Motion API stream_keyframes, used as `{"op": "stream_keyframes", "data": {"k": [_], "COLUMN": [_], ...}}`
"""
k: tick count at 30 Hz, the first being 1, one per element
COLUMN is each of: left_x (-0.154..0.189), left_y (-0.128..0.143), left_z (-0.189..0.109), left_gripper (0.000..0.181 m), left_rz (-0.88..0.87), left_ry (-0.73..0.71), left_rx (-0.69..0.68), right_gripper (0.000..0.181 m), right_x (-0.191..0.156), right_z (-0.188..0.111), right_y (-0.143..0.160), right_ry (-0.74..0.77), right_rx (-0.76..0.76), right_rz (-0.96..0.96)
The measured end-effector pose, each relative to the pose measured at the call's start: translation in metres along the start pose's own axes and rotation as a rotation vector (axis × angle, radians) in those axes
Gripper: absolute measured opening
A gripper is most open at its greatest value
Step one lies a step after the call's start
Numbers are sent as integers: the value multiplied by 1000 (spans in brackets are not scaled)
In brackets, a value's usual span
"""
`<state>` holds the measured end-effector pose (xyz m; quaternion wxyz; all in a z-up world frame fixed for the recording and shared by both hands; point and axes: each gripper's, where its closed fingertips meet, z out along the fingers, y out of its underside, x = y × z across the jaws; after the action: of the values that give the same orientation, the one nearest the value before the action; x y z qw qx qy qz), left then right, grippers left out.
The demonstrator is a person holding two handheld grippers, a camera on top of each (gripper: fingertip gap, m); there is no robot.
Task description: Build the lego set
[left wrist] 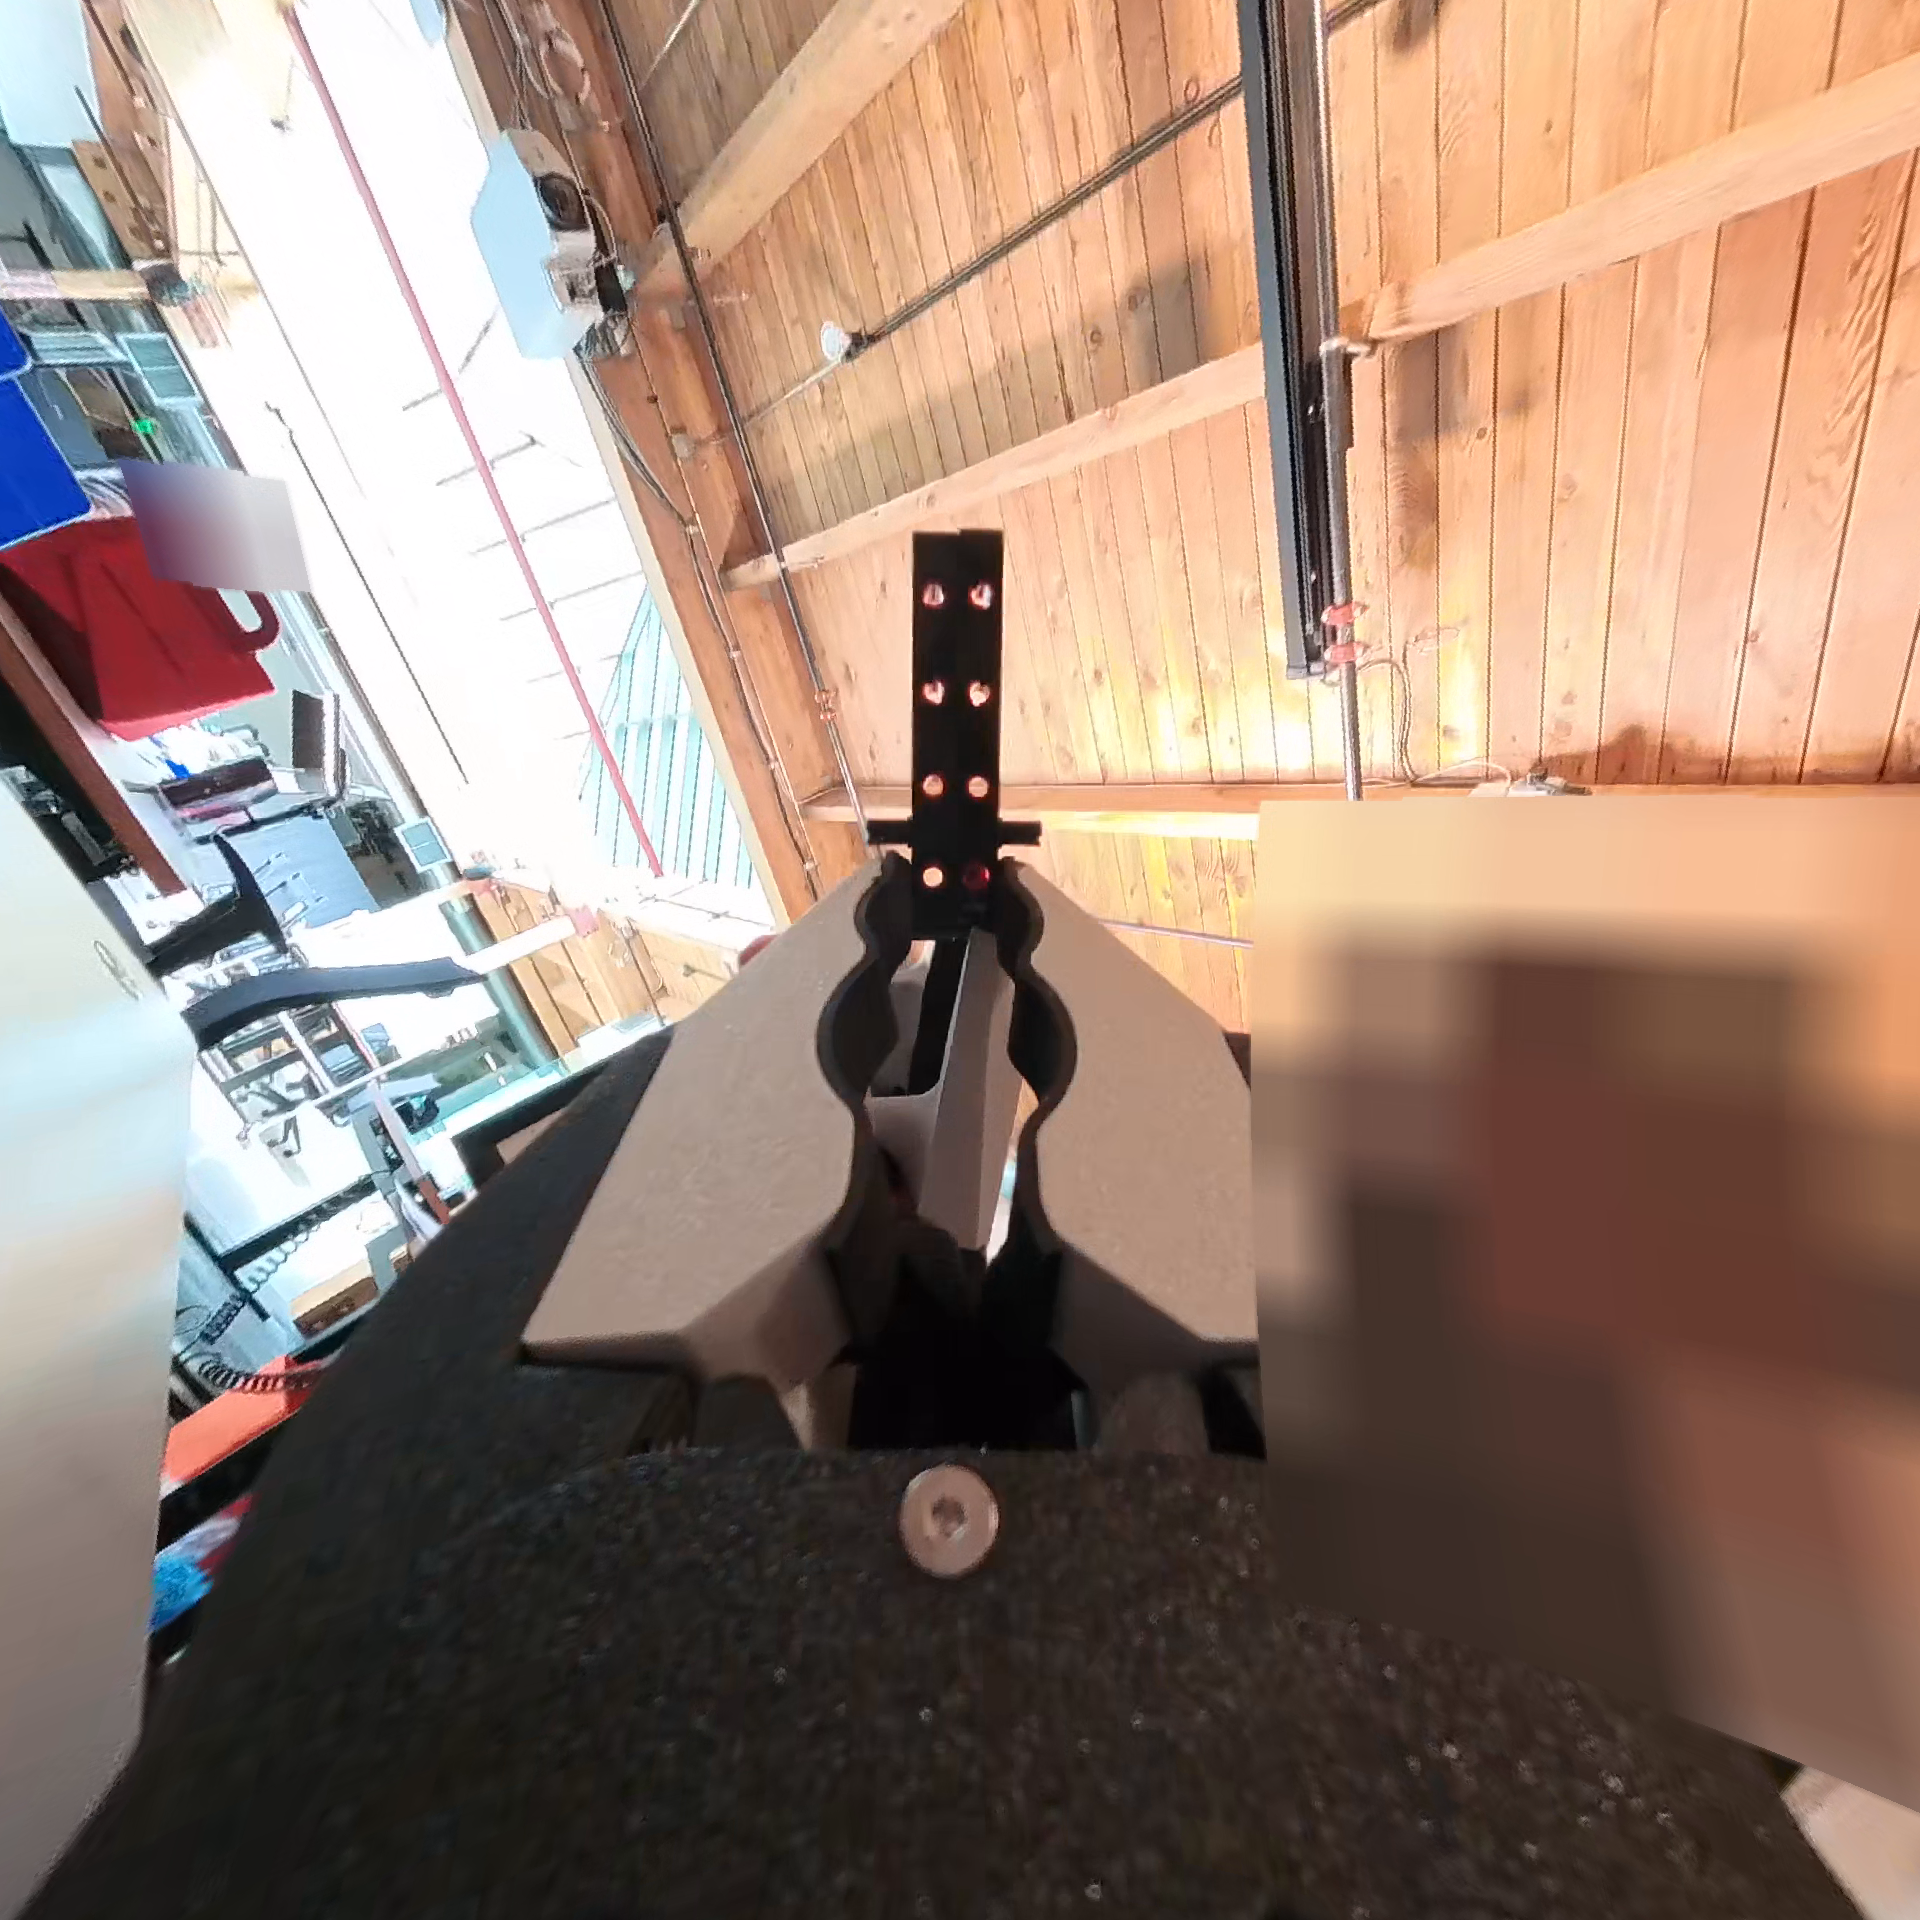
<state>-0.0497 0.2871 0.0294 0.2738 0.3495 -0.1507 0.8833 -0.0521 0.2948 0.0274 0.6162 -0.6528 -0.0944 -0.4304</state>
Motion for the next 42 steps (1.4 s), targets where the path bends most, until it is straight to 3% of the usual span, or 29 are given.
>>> {"op": "stream_keyframes", "data": {"k": [33, 37, 40, 42], "left_x": [-2, -1, 3, 1], "left_y": [9, 0, -2, 0], "left_z": [1, -7, -13, -18], "left_gripper": [14, 14, 13, 13], "left_rz": [175, 185, 207, 316], "left_ry": [-109, -115, -101, -145], "left_rx": [-100, -126, -173, -218], "right_gripper": [11, 17, 18, 19], "right_x": [0, -11, -8, -2], "right_z": [-3, -10, -23, -24], "right_y": [0, -6, -16, -16], "right_ry": [46, -89, -248, -392], "right_rx": [70, 77, 139, 137], "right_rz": [8, 72, 287, 547]}}
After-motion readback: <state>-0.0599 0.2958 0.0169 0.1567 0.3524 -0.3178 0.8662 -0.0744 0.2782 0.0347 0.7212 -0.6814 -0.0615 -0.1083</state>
